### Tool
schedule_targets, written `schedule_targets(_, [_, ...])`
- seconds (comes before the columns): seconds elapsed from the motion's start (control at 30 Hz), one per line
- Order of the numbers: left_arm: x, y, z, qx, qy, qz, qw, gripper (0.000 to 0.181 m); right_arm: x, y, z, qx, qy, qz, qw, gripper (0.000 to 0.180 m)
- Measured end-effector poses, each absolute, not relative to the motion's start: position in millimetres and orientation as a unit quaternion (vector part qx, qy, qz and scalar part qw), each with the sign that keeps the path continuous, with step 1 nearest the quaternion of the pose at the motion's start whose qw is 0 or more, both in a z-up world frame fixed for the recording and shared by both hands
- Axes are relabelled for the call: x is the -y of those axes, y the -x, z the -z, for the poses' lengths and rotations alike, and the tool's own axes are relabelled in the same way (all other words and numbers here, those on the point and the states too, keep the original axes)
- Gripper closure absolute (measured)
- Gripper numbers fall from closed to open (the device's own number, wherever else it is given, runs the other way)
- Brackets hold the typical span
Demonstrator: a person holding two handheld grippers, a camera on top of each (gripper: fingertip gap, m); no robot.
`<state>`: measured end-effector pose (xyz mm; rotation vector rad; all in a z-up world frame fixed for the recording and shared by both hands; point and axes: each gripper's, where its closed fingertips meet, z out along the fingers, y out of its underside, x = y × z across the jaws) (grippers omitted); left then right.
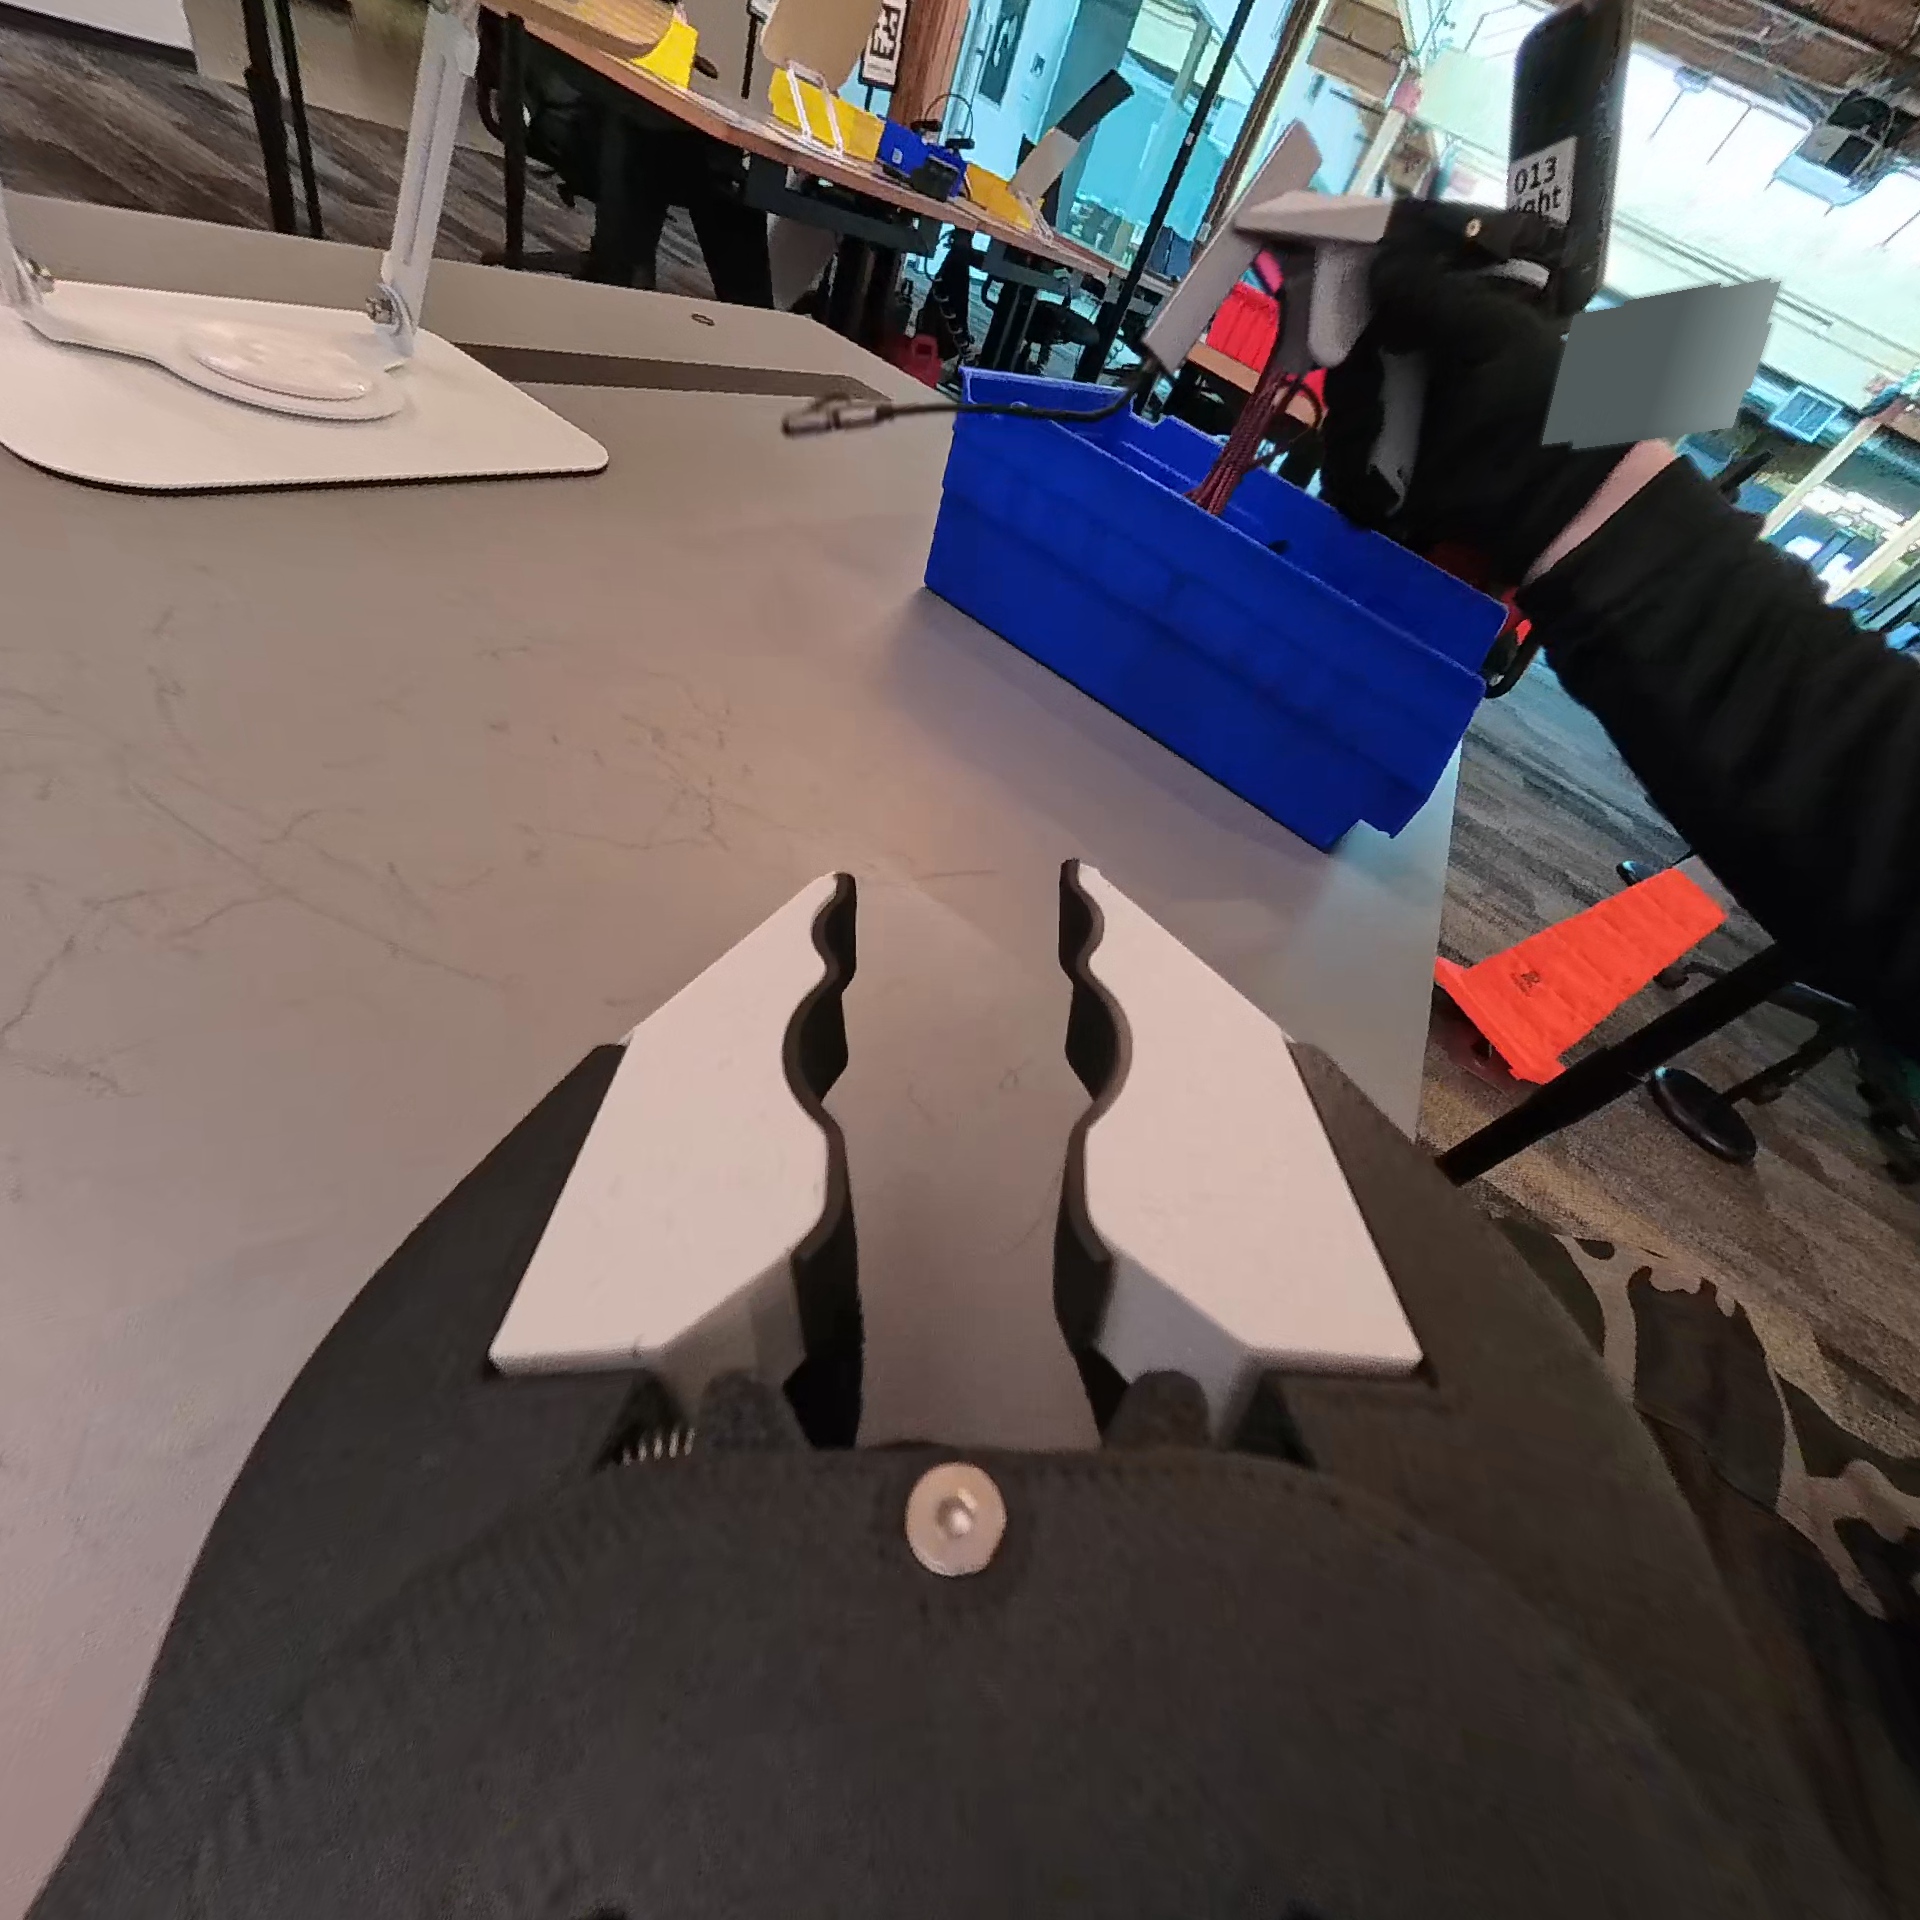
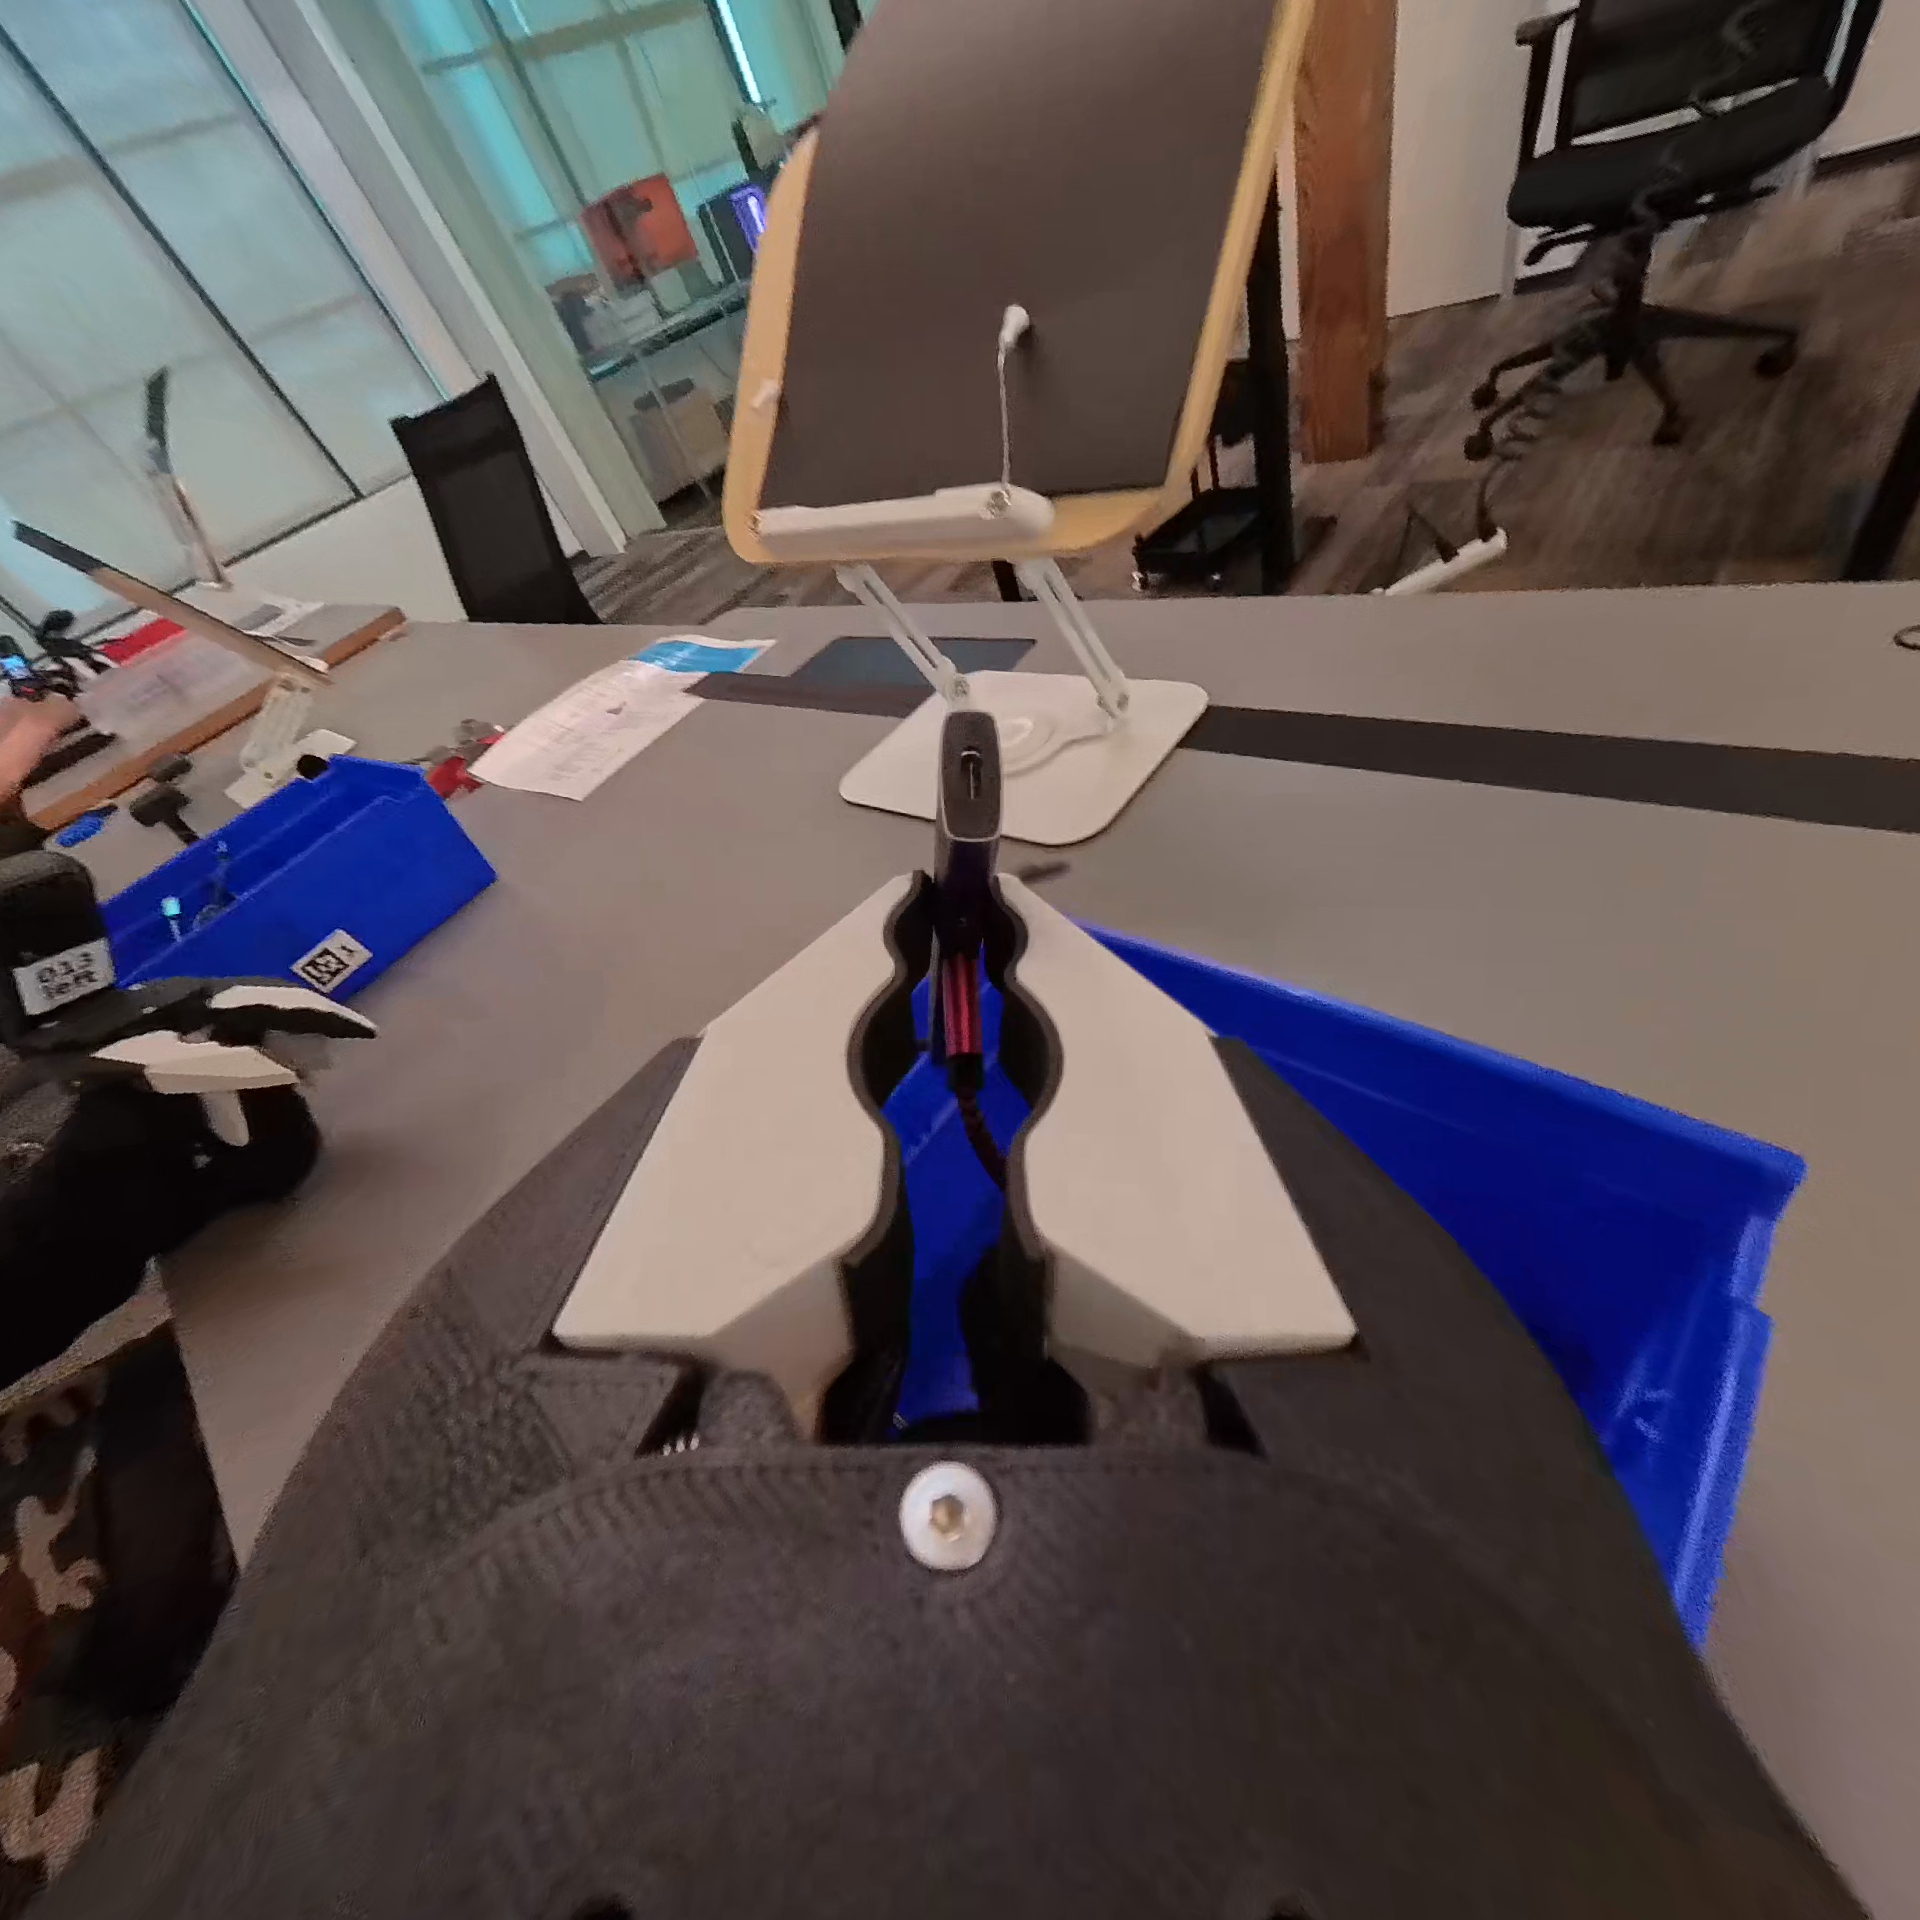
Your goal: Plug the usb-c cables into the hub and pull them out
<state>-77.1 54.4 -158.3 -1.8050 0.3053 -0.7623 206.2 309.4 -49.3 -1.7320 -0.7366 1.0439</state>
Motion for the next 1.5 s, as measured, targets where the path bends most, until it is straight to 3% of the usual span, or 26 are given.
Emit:
schedule_targets(0.67, [-56,74,163,-0.136,0.770,0.311,0.540,0.142,-349,-197,184,0.383,0.875,-0.167,0.244,0.169])
schedule_targets(0.73, [-56,74,163,-0.137,0.769,0.311,0.541,0.142,-347,-205,196,0.404,0.883,-0.113,0.208,0.130])
schedule_targets(0.77, [-56,74,163,-0.137,0.769,0.312,0.541,0.141,-344,-203,193,0.413,0.879,-0.110,0.211,0.122])
schedule_targets(0.97, [-57,76,162,-0.139,0.770,0.292,0.550,0.140,-333,-210,133,0.418,0.855,-0.083,0.295,0.117])
schedule_targets(1.1, [-50,65,154,-0.166,0.774,0.283,0.542,0.138,-299,-191,73,0.440,0.809,-0.077,0.383,0.121])
schedule_targets(1.33, [-46,109,76,-0.249,0.790,0.106,0.550,0.138,-180,-93,6,0.520,0.686,-0.159,0.484,0.133])
schedule_targets(1.5, [-37,200,29,-0.249,0.829,-0.008,0.501,0.145,-105,-13,13,0.561,0.619,-0.269,0.480,0.137])
